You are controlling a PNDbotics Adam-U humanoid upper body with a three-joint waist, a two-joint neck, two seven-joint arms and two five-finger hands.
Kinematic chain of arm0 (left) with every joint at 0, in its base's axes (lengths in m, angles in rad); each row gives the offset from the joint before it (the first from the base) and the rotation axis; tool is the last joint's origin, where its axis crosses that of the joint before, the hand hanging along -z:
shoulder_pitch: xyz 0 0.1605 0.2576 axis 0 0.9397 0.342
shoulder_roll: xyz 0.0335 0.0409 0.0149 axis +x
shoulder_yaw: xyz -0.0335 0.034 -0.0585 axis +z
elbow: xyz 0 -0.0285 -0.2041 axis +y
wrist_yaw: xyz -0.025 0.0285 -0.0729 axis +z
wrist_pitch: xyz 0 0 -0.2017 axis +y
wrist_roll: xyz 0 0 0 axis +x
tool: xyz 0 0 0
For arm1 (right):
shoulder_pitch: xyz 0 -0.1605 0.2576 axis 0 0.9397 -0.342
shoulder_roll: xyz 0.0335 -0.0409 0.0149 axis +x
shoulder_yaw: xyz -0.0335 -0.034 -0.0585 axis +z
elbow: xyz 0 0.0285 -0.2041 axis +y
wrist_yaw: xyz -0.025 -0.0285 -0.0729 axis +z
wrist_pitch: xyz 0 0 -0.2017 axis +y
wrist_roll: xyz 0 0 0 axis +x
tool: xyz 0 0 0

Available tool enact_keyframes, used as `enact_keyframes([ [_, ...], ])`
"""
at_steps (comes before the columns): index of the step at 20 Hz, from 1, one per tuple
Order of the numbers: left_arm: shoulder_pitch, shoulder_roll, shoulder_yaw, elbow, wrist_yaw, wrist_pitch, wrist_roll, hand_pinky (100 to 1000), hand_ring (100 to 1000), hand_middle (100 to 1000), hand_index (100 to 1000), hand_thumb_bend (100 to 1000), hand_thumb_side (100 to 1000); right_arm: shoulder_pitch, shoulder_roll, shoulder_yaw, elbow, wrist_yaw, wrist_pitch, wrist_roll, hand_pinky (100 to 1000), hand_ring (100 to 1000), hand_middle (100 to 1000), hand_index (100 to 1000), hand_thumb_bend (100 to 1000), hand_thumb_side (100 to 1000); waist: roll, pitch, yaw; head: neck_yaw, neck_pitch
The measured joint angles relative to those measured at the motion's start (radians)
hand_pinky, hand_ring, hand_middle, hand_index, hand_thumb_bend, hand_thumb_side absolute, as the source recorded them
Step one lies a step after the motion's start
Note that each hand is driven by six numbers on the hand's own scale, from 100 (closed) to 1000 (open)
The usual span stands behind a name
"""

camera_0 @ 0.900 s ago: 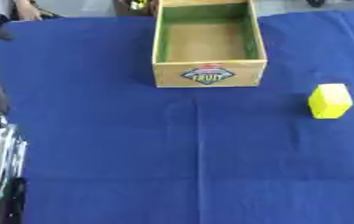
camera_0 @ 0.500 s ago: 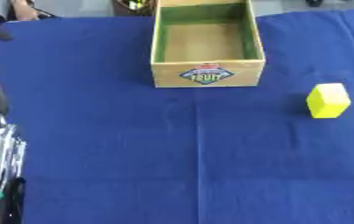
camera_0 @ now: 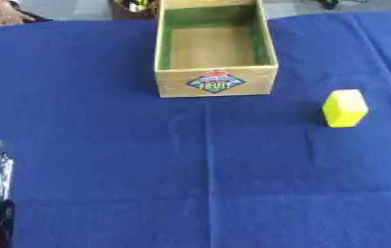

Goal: Pick up objects on the table and place them in the box.

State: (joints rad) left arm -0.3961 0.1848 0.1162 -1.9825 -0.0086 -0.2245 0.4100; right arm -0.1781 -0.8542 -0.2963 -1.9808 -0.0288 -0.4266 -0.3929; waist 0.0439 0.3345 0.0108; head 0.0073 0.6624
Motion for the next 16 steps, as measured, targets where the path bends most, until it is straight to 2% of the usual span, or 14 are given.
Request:
enact_keyframes([
  [9,0.007,0.007,0.0,0.0,0.0,0.004,-0.004,417,562,553,708,162,1000,-0.057,-0.235,0.022,0.004,0.109,0.142,0.162,771,782,688,860,560,1000,0.0,-0.017,-0.002,-0.018,0.014],
  [12,0.008,0.009,0.0,0.0,0.001,0.005,-0.006,417,562,553,708,162,1000,-0.093,-0.31,0.044,0.037,0.149,0.143,0.248,799,830,755,924,636,1000,0.0,-0.019,-0.002,-0.024,0.014],
  [16,0.009,0.009,-0.001,0.0,0.003,0.008,-0.008,416,562,553,707,161,1000,-0.147,-0.394,0.086,0.116,0.21,0.112,0.382,811,851,789,946,699,1000,-0.001,-0.021,0.002,-0.03,0.014],
])
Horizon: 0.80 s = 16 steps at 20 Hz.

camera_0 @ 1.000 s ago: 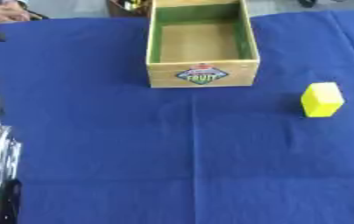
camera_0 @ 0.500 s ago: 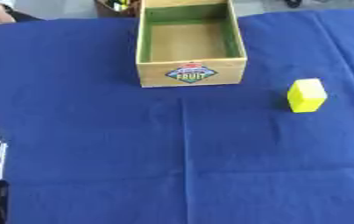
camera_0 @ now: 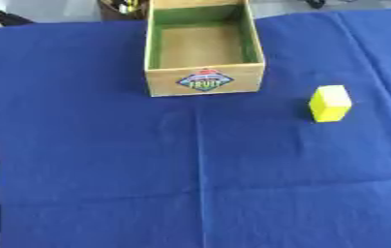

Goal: Pick up objects on the table and place them in the box.

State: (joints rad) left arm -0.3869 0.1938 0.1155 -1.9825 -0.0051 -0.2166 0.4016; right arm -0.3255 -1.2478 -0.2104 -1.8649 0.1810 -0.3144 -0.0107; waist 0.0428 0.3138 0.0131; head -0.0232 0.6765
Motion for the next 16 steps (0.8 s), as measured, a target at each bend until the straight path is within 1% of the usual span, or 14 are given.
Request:
enact_keyframes([
  [1,0.0,0.0,0.0,0.0,0.001,0.0,-0.001,416,563,553,707,163,1000,-0.014,-0.014,0.011,0.021,0.015,-0.013,0.032,819,861,803,949,741,1000,-0.001,0.0,0.0,-0.001,0.0],
  [2,0.001,0.0,-0.001,0.0,0.001,0.0,-0.001,416,563,553,708,162,1000,-0.029,-0.028,0.024,0.041,0.03,-0.028,0.062,822,866,812,953,757,1000,-0.002,-0.001,0.001,-0.004,0.0],
  [4,0.001,0.0,-0.004,0.0,0.003,0.0,-0.004,416,563,553,707,162,1000,-0.063,-0.052,0.048,0.08,0.057,-0.058,0.116,823,868,815,955,763,1000,-0.004,-0.002,0.003,-0.007,0.0],
  [5,0.001,0.0,-0.006,0.0,0.004,0.001,-0.005,415,562,553,707,161,1000,-0.076,-0.058,0.058,0.097,0.068,-0.071,0.136,829,876,830,965,799,1000,-0.005,-0.003,0.003,-0.008,0.0],
  [7,0.001,0.0,-0.007,0.0,0.005,0.001,-0.008,415,562,553,707,160,1000,-0.103,-0.065,0.079,0.131,0.092,-0.097,0.176,834,883,843,971,810,998,-0.007,-0.003,0.007,-0.013,0.0],
  [8,0.001,0.0,-0.007,0.0,0.006,0.001,-0.009,415,562,552,707,160,1000,-0.117,-0.068,0.091,0.147,0.104,-0.109,0.196,839,889,854,978,824,962,-0.008,-0.003,0.009,-0.015,0.0],
  [9,0.001,0.0,-0.007,0.0,0.006,0.001,-0.009,415,562,552,707,160,1000,-0.131,-0.069,0.101,0.162,0.118,-0.119,0.217,839,889,854,978,824,962,-0.009,-0.003,0.01,-0.016,-0.001],
  [10,0.001,0.001,-0.008,0.0,0.007,0.002,-0.01,414,562,552,707,158,1000,-0.143,-0.069,0.112,0.175,0.131,-0.128,0.235,844,896,869,986,841,906,-0.01,-0.003,0.012,-0.018,-0.001],
  [11,0.001,0.001,-0.01,0.0,0.007,0.002,-0.011,414,562,552,707,158,1000,-0.153,-0.069,0.123,0.187,0.146,-0.137,0.255,845,898,871,988,843,894,-0.011,-0.003,0.013,-0.02,-0.001],
  [12,0.001,0.001,-0.012,0.0,0.008,0.003,-0.012,414,562,552,706,157,1000,-0.161,-0.069,0.134,0.198,0.161,-0.144,0.275,856,908,885,995,856,825,-0.012,-0.003,0.015,-0.023,-0.001],
  [14,0.001,0.001,-0.013,0.0,0.009,0.005,-0.014,414,562,551,706,157,1000,-0.175,-0.069,0.155,0.216,0.191,-0.155,0.316,866,917,892,1000,864,777,-0.014,-0.003,0.017,-0.027,-0.002],
  [15,0.001,0.001,-0.013,0.0,0.01,0.005,-0.014,413,562,551,706,157,1000,-0.179,-0.069,0.163,0.222,0.206,-0.158,0.335,871,922,894,1000,876,720,-0.014,-0.003,0.017,-0.028,-0.002],
  [16,0.001,0.001,-0.014,0.0,0.01,0.005,-0.016,413,562,551,706,157,1000,-0.182,-0.068,0.171,0.227,0.22,-0.161,0.355,871,923,895,1000,877,714,-0.014,-0.003,0.018,-0.03,-0.004],
])
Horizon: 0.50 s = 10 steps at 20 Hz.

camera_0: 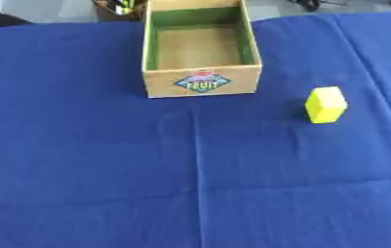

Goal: Pick up objects on the table and place them in the box.

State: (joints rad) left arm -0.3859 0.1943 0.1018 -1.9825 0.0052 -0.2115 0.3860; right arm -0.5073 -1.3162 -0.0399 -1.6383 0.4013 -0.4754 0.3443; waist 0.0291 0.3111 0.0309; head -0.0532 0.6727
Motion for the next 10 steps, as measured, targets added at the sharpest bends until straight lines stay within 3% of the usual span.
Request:
enact_keyframes([
  [5,0.0,0.0,-0.005,0.0,0.003,0.0,-0.005,413,562,551,706,156,1000,-0.006,0.001,0.028,0.013,0.043,0.004,0.101,883,938,920,1000,895,581,0.0,0.004,0.003,-0.002,-0.007],
  [7,0.0,0.0,-0.005,0.0,0.003,0.0,-0.006,413,562,551,706,156,1000,-0.012,0.001,0.037,0.019,0.05,0.01,0.144,883,938,922,1000,893,578,0.0,0.004,0.004,-0.002,-0.007],
  [8,0.0,0.0,-0.005,0.0,0.004,0.0,-0.006,412,562,551,706,155,1000,-0.013,0.001,0.041,0.021,0.054,0.013,0.162,882,940,926,1000,914,523,0.0,0.005,0.004,-0.003,-0.007],
  [10,0.0,0.0,-0.005,0.0,0.004,0.0,-0.007,412,562,551,706,155,1000,-0.013,0.002,0.048,0.023,0.062,0.02,0.193,884,942,931,1000,876,565,0.0,0.006,0.005,-0.005,-0.01],
])
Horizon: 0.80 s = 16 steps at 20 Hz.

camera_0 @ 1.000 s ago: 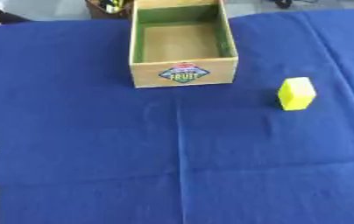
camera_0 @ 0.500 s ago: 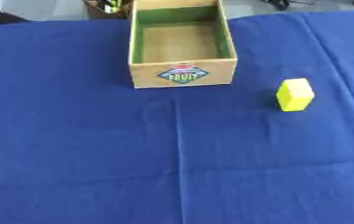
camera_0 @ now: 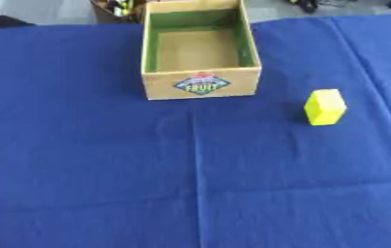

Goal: Pick up objects on the table and place them in the box.

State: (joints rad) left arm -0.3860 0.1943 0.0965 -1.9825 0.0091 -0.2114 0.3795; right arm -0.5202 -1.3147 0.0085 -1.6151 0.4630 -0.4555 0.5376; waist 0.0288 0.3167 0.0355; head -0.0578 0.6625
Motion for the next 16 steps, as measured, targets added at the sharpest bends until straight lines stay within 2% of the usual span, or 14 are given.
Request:
enact_keyframes([
  [8,0.0,0.0,-0.006,0.0,0.003,0.001,-0.006,412,565,551,705,153,1000,-0.029,0.017,0.044,0.016,0.038,0.011,0.04,881,942,935,1000,866,558,0.0,0.004,0.008,-0.008,-0.008],
  [16,0.0,-0.001,-0.012,0.0,0.006,0.004,-0.013,411,567,552,705,150,1000,-0.149,0.08,0.124,0.045,0.061,-0.007,0.076,879,942,932,1000,871,563,-0.004,0.004,0.015,-0.024,-0.01],
])
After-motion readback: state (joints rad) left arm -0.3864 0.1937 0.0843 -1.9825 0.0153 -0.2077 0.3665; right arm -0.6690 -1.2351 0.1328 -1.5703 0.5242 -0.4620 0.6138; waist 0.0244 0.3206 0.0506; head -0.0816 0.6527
